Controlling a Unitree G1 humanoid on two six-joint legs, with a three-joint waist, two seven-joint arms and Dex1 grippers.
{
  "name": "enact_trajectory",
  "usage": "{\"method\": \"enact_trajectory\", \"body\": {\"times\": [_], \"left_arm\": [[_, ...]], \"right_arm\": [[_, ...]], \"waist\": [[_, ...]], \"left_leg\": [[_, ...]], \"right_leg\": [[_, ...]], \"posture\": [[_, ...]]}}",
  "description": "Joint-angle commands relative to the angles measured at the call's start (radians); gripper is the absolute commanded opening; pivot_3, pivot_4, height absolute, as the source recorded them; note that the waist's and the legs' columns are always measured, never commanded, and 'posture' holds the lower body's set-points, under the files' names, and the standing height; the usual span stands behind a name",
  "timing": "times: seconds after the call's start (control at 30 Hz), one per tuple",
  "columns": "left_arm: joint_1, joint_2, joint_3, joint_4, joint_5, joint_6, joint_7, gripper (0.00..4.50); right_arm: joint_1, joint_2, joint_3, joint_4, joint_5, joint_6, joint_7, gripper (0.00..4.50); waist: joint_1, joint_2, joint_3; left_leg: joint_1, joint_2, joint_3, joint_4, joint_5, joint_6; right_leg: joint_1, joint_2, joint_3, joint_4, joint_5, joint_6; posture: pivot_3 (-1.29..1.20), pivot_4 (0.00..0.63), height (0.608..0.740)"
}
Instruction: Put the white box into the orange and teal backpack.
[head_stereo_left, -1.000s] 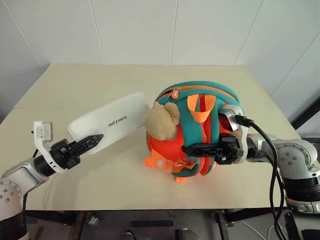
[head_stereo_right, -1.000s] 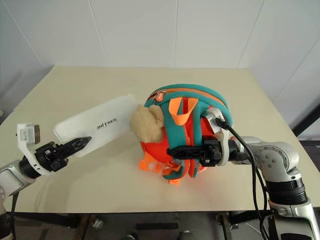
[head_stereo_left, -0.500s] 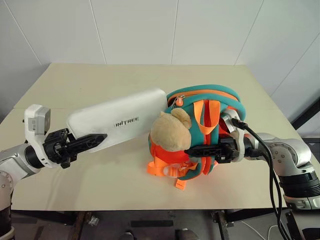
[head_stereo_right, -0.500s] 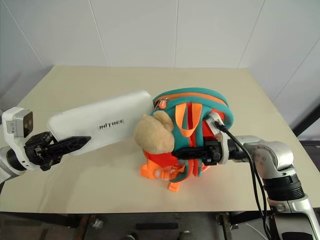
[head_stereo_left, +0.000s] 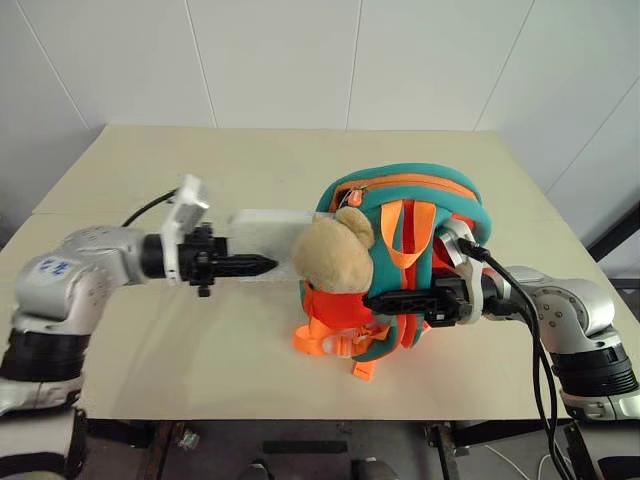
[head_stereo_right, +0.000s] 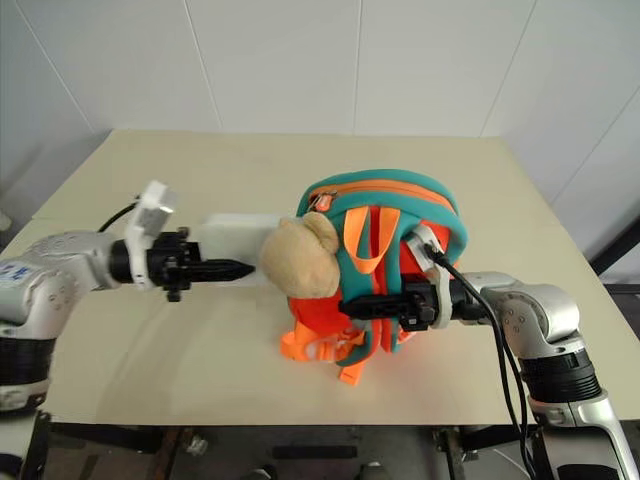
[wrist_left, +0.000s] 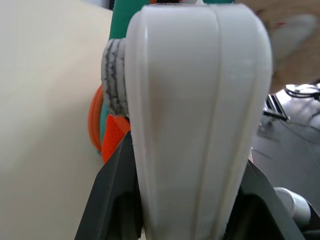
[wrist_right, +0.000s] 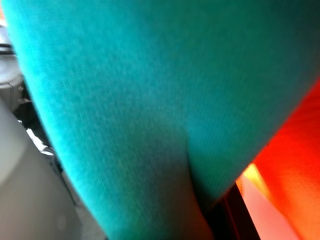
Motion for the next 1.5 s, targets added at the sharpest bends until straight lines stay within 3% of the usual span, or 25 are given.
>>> {"method": "enact_trajectory", "body": {"times": [0.03, 0.3, 0.53, 0.57, 0.83, 1.27, 1.5], "left_arm": [[-0.084, -0.059, -0.136, 0.035, 0.100, -0.008, -0.013, 1.33], [-0.240, -0.277, -0.271, 0.220, 0.265, -0.112, -0.011, 1.33], [-0.254, -0.399, -0.227, 0.313, 0.331, -0.220, 0.042, 1.33], [-0.252, -0.404, -0.220, 0.318, 0.338, -0.238, 0.043, 2.04], [-0.203, -0.316, -0.104, 0.273, 0.294, -0.278, -0.044, 4.10], [-0.130, -0.073, 0.060, 0.246, 0.211, -0.320, -0.242, 4.10], [-0.064, -0.072, 0.169, 0.149, 0.110, -0.278, -0.199, 4.10]], "right_arm": [[-0.003, -0.012, -0.040, -0.059, 0.023, -0.003, -0.005, 0.03], [0.060, 0.005, -0.093, -0.157, 0.076, 0.017, -0.097, 0.03], [0.102, 0.021, -0.119, -0.213, 0.118, 0.022, -0.173, 0.03], [0.104, 0.022, -0.120, -0.214, 0.121, 0.021, -0.178, 0.00], [0.114, 0.014, -0.119, -0.214, 0.131, 0.019, -0.196, 0.00], [0.089, 0.020, -0.082, -0.151, 0.072, -0.018, -0.181, 0.00], [0.093, 0.030, -0.070, -0.140, 0.060, -0.024, -0.177, 0.00]], "waist": [[-0.001, 0.000, 0.000], [0.013, 0.000, 0.000], [0.022, 0.000, 0.000], [0.023, 0.000, 0.000], [0.016, 0.001, 0.000], [0.018, 0.001, 0.000], [0.020, 0.001, 0.000]], "left_leg": [[0.000, 0.000, 0.000, 0.000, 0.000, 0.000], [0.000, 0.000, -0.001, 0.004, 0.000, 0.000], [0.000, 0.000, 0.000, 0.005, 0.000, 0.000], [0.000, 0.000, -0.001, 0.006, 0.000, 0.000], [0.001, 0.000, -0.001, 0.007, 0.000, 0.000], [0.000, 0.000, -0.001, 0.007, 0.000, 0.000], [0.000, 0.000, -0.001, 0.008, 0.000, 0.000]], "right_leg": [[0.000, 0.000, 0.000, 0.000, 0.000, 0.000], [0.001, 0.000, 0.000, 0.003, 0.000, 0.000], [0.001, 0.001, 0.001, 0.005, 0.000, 0.001], [0.001, 0.001, 0.001, 0.005, 0.000, 0.001], [0.001, 0.001, 0.001, 0.006, 0.000, 0.001], [0.001, 0.001, 0.001, 0.007, 0.000, 0.001], [0.001, 0.001, 0.001, 0.008, 0.000, 0.001]], "posture": [[0.00, 0.150, 0.740], [0.00, 0.150, 0.740], [0.00, 0.150, 0.740], [0.00, 0.150, 0.740], [0.00, 0.150, 0.740], [0.00, 0.150, 0.740], [0.00, 0.150, 0.740]]}}
